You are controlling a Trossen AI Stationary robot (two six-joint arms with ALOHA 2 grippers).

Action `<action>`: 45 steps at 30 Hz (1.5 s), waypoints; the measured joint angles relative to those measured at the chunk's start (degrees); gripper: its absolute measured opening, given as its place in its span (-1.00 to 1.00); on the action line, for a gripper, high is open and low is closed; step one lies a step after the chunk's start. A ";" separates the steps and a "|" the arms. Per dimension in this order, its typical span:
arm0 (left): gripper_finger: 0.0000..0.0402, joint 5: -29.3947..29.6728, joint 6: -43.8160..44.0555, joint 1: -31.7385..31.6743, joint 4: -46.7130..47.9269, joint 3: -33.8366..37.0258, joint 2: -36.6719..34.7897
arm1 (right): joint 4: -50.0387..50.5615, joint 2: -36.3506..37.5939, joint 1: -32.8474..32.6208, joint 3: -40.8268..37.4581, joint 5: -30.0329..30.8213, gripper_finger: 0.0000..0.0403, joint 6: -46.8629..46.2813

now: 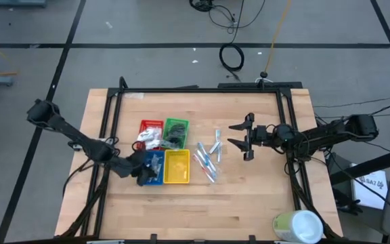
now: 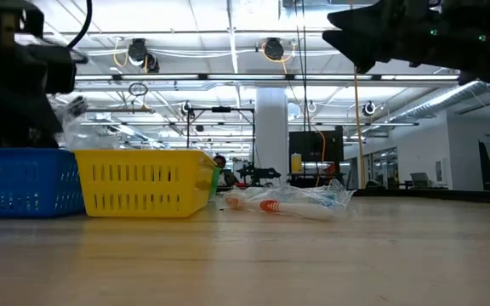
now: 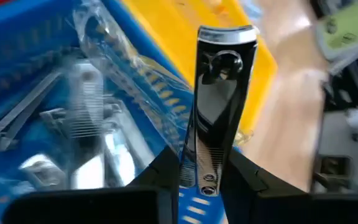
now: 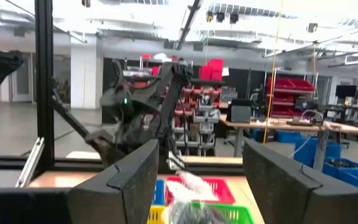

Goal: Pick & Place Travel size toiletries
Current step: Put the silver nail cutter into the blue bin

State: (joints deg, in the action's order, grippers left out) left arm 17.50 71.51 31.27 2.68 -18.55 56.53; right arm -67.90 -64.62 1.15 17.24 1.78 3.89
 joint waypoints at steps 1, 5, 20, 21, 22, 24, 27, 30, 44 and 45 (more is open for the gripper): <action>-0.62 0.64 0.66 0.00 0.24 0.09 0.33 | -0.14 -0.04 0.00 0.03 -0.01 0.09 0.01; -0.28 0.51 1.09 -0.48 0.00 0.04 1.47 | -0.24 0.05 0.00 0.03 -0.04 0.08 -0.32; 0.55 -8.08 -6.18 -0.55 -6.99 -0.03 -0.74 | 1.25 0.18 0.00 0.03 -0.06 0.07 -0.40; 0.57 -8.07 -8.29 -0.55 -8.07 -0.06 -1.63 | 1.59 0.16 0.00 0.03 -0.02 0.07 -0.40; 0.58 -8.07 -10.45 -0.55 -8.97 -0.06 -2.78 | 1.85 0.11 0.00 0.03 0.30 0.07 -0.40; 0.58 -8.05 -15.37 -0.55 -11.05 -0.10 -5.45 | 3.63 -0.11 -0.12 0.06 2.70 0.07 -0.34; 0.57 -7.48 -23.18 -0.54 -12.07 -0.17 -9.92 | 13.04 -0.70 -0.55 1.22 7.43 0.07 -0.43; 0.54 -4.71 -31.46 -0.57 -12.89 -0.17 -14.87 | 29.85 -2.27 -0.87 5.52 8.83 0.06 -0.51; 0.54 23.39 -53.21 -0.61 -13.29 -0.17 -22.58 | 66.05 -25.76 0.38 28.77 -0.40 0.04 4.92; 0.54 23.95 -53.63 -0.61 -13.27 -0.17 -22.44 | 68.89 -27.04 0.71 30.58 -0.26 0.04 6.00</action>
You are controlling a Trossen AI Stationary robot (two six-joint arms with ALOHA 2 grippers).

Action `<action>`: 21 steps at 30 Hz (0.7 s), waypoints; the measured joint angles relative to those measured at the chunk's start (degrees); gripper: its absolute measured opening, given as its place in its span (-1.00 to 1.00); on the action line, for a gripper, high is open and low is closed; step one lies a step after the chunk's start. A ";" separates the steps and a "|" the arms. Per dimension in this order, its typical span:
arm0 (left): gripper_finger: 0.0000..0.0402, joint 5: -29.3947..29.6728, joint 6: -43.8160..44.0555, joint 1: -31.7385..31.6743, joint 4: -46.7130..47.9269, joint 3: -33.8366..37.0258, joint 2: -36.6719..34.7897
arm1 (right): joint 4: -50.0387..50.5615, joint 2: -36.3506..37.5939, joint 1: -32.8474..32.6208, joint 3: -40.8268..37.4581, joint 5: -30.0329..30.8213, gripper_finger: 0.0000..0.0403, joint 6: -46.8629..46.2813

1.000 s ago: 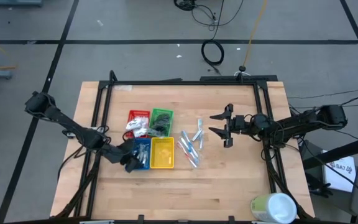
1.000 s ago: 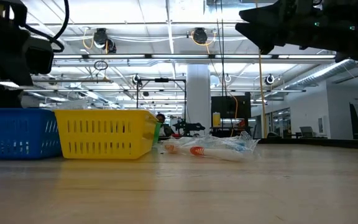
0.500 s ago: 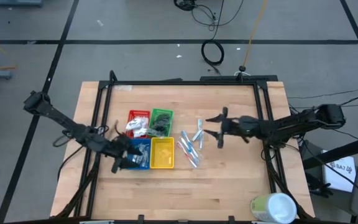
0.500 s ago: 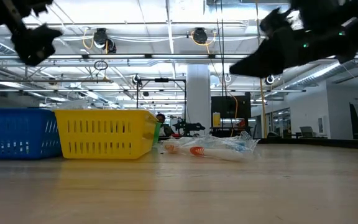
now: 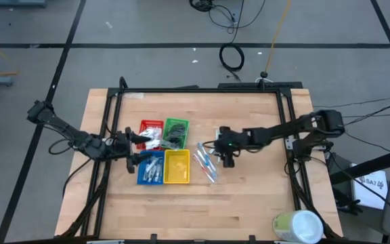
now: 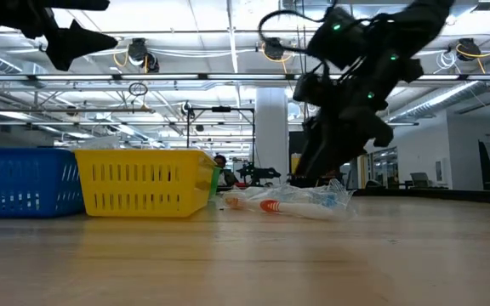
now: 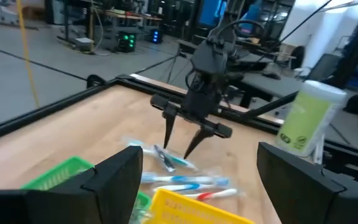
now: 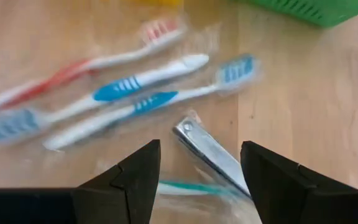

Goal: Pick & Place Travel size toiletries
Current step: Put the silver nail cutter into the blue bin

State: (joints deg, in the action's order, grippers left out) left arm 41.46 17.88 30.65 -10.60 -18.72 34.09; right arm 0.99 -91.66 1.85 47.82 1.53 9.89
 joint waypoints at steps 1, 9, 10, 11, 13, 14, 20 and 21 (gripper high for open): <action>0.54 0.21 -0.17 0.00 0.10 0.00 0.04 | 2.09 -1.08 0.28 1.52 0.04 0.04 1.06; 0.50 0.57 -0.19 0.00 1.12 0.00 0.02 | 4.74 -5.68 3.90 5.06 -2.12 0.04 4.70; 0.50 0.58 0.03 0.00 1.69 0.00 0.02 | 4.84 -6.12 4.43 5.06 -3.58 0.04 4.50; 0.50 0.59 0.28 0.00 2.22 0.00 0.02 | 5.13 -6.53 4.87 5.09 -4.71 0.04 4.31; 0.51 0.59 0.39 -0.04 2.99 0.00 0.02 | 6.24 -7.17 5.35 5.06 -6.15 0.04 3.86; 0.52 0.59 0.38 -0.04 3.16 0.00 0.02 | 6.41 -7.55 5.42 5.06 -6.30 0.02 3.85; 0.53 0.61 -0.04 -0.53 3.53 0.00 0.02 | 8.28 -8.67 5.44 5.22 -6.37 -0.18 4.30; 0.53 0.61 0.00 -0.76 3.51 0.00 0.02 | 8.31 -8.69 5.35 5.22 -6.35 -0.24 4.34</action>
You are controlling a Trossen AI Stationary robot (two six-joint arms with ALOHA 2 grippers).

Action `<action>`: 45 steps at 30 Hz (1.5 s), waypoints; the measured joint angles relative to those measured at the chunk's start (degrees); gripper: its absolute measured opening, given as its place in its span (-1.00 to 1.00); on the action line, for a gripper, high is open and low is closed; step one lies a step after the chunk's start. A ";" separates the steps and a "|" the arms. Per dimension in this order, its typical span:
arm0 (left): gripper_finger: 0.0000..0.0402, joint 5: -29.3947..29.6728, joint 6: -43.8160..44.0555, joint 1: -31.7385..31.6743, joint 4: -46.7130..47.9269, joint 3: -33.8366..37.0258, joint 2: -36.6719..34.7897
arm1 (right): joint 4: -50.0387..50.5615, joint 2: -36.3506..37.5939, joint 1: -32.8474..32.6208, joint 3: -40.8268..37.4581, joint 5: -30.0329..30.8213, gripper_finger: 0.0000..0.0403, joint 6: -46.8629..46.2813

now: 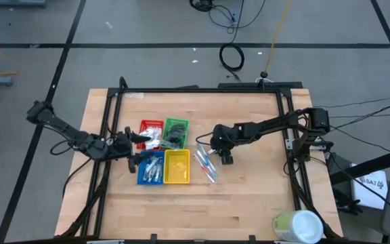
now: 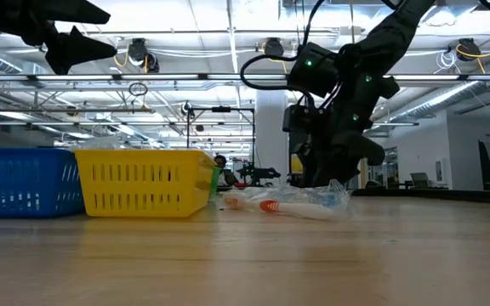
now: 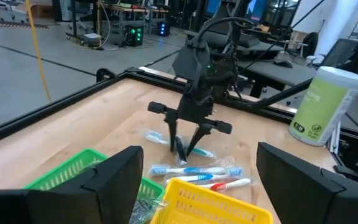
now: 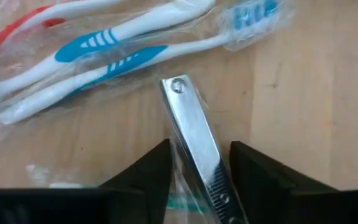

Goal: Pick & Place Travel size toiletries
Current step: Put the silver nail cutter into the blue bin

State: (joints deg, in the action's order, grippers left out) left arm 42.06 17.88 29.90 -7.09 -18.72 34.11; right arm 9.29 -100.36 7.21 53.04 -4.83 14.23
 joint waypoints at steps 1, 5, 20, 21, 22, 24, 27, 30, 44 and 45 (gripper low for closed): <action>0.53 0.00 0.05 -0.18 0.02 0.00 0.00 | 0.01 0.00 -0.13 0.00 0.02 -0.31 0.04; 0.53 0.00 0.20 -1.06 0.07 0.00 0.00 | 0.04 1.03 -0.22 -0.13 0.01 -0.67 0.70; 0.53 0.00 -1.96 -8.78 -6.59 0.04 10.12 | -23.46 14.01 -3.41 -1.62 6.12 -0.80 5.20; 0.53 -0.16 -3.39 -9.48 -8.44 0.04 11.82 | -28.37 13.92 -3.77 -2.38 6.03 -0.80 5.67; 0.53 -0.70 -4.78 -10.15 -10.56 0.04 13.51 | -32.99 13.83 -4.07 -3.41 6.04 -0.80 5.93; 0.53 -1.52 -7.41 -11.40 -15.69 0.04 16.90 | -42.82 13.20 -4.40 -5.34 6.06 -0.80 5.78; 0.53 -3.19 -11.37 -13.14 -24.43 0.04 21.92 | -54.69 12.33 -4.44 -8.22 6.09 -0.80 3.17; 0.53 -6.74 -16.80 -14.97 -34.15 0.04 26.92 | -60.38 12.34 -4.50 -9.83 6.07 -0.80 1.40; 0.53 -23.09 -26.74 -22.28 -56.25 -8.28 46.19 | -68.25 12.35 -8.78 -11.45 6.04 -0.80 4.43; 0.53 -23.93 -26.77 -22.42 -56.07 -9.52 46.89 | -68.21 12.35 -8.81 -11.45 6.04 -0.80 4.45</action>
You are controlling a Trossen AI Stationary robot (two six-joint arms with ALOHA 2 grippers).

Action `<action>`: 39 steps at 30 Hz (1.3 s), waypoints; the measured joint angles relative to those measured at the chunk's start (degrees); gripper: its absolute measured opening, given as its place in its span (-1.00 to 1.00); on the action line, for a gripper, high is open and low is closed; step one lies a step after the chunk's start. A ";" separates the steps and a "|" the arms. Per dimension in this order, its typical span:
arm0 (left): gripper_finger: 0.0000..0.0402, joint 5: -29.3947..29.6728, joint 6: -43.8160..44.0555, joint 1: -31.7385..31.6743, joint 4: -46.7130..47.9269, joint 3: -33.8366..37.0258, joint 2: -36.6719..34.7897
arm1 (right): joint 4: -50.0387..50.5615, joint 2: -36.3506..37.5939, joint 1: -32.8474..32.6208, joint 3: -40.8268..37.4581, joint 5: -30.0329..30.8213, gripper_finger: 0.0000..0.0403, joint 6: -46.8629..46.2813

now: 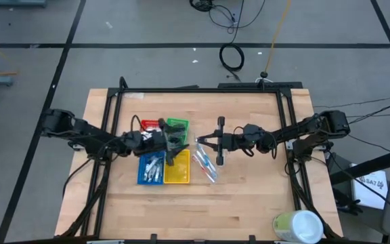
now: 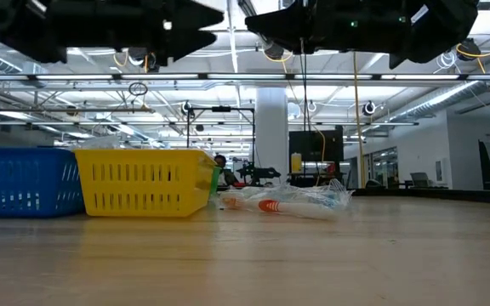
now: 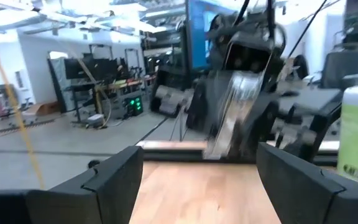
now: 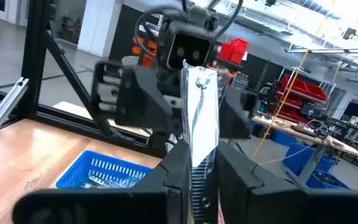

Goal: Pick & Place Travel size toiletries
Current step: Put the silver nail cutter into the blue bin

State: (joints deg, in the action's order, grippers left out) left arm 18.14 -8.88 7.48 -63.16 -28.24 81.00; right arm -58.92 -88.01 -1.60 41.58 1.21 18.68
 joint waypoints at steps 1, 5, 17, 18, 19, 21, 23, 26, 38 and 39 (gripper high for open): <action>0.53 -0.77 0.02 -0.16 -0.04 -1.10 0.61 | 0.03 0.00 -0.02 0.00 0.00 -0.80 0.02; 0.53 -5.73 -0.42 -0.50 0.00 -4.55 1.94 | 0.51 0.00 -0.02 0.02 0.00 -0.80 0.02; 0.53 -9.36 -1.28 -0.77 3.33 -7.86 2.65 | -0.04 0.00 -0.02 0.02 -0.12 -0.80 0.07; 0.53 -9.36 -1.25 -0.87 2.95 -7.88 2.94 | -0.37 0.00 -0.02 0.02 -0.82 -0.80 0.05; 0.53 -9.35 -1.17 -1.09 3.07 -7.88 3.05 | -0.55 0.00 -0.02 0.02 -1.56 -0.80 0.01; 0.53 -9.33 -1.05 -1.58 3.07 -7.88 3.07 | -1.08 0.00 -0.02 0.02 -1.70 -0.80 -0.02; 0.53 -9.34 -0.25 -2.10 2.61 -7.89 3.38 | -1.11 0.00 -0.02 0.02 -1.73 -0.80 -0.04; 0.53 -11.43 0.38 -2.85 2.78 -7.90 3.59 | -1.04 0.00 -0.02 0.02 -1.73 -0.80 -0.04; 0.53 -14.31 -0.29 -3.34 2.56 -13.57 10.14 | -0.11 0.00 -0.02 0.04 -1.51 -0.80 -0.02; 0.53 -14.73 -0.53 -3.34 2.56 -13.61 10.15 | 0.25 0.00 -0.02 0.04 -1.50 -0.80 0.02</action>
State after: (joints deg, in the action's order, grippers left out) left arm 3.41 -9.41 4.14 -60.60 -41.85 91.15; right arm -58.67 -88.01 -1.63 41.63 -0.29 18.70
